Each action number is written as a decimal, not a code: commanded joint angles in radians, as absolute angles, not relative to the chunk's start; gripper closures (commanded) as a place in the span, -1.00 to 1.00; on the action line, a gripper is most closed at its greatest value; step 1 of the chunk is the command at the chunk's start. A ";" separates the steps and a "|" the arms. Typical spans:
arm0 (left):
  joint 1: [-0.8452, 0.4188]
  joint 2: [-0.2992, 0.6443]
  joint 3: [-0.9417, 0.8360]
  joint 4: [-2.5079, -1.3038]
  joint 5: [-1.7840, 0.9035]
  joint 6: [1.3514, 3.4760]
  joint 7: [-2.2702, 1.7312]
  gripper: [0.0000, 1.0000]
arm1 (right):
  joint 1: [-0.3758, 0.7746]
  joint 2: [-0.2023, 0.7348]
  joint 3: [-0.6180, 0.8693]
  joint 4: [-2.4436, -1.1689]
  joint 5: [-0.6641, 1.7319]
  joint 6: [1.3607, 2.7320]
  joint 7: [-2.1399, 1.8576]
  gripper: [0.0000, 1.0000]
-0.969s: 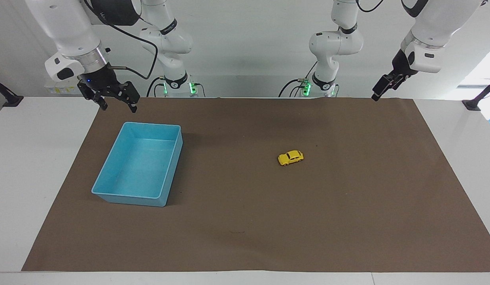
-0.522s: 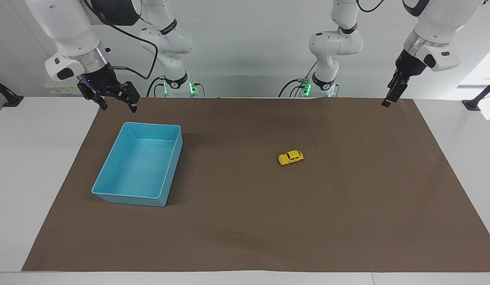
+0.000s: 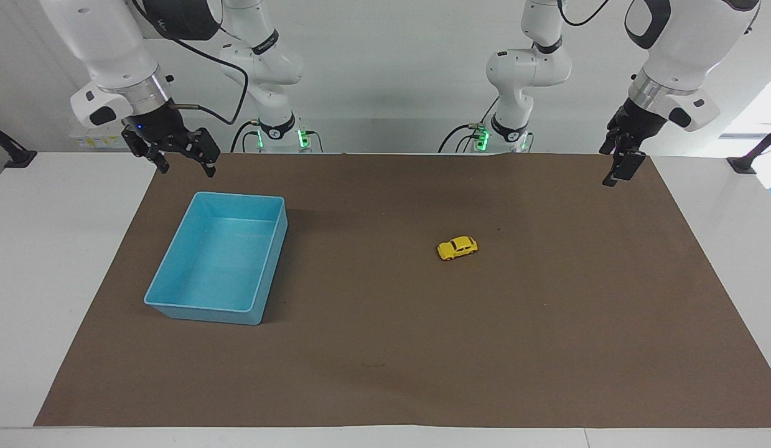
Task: Wind up and store yellow beetle car
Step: 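Reach the left gripper over the yellow beetle car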
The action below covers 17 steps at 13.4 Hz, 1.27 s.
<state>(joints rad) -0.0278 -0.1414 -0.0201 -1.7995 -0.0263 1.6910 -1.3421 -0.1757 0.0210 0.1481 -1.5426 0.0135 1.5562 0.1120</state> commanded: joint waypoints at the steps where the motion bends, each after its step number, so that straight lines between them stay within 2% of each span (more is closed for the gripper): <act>1: -0.008 -0.155 -0.032 -1.841 -0.031 1.724 -1.493 -1.00 | -0.183 0.009 0.150 -1.545 0.020 1.546 0.087 -1.00; 7: -0.023 -0.156 -0.032 -1.913 -0.031 1.741 -1.735 -1.00 | -0.183 0.009 0.150 -1.545 0.020 1.546 0.087 -1.00; 14: -0.061 -0.150 -0.037 -1.991 -0.032 1.870 -1.908 -1.00 | -0.183 0.009 0.150 -1.545 0.020 1.546 0.087 -1.00; 17: -0.156 -0.105 -0.037 -2.016 -0.031 1.945 -2.029 -1.00 | -0.183 0.009 0.150 -1.545 0.020 1.546 0.087 -1.00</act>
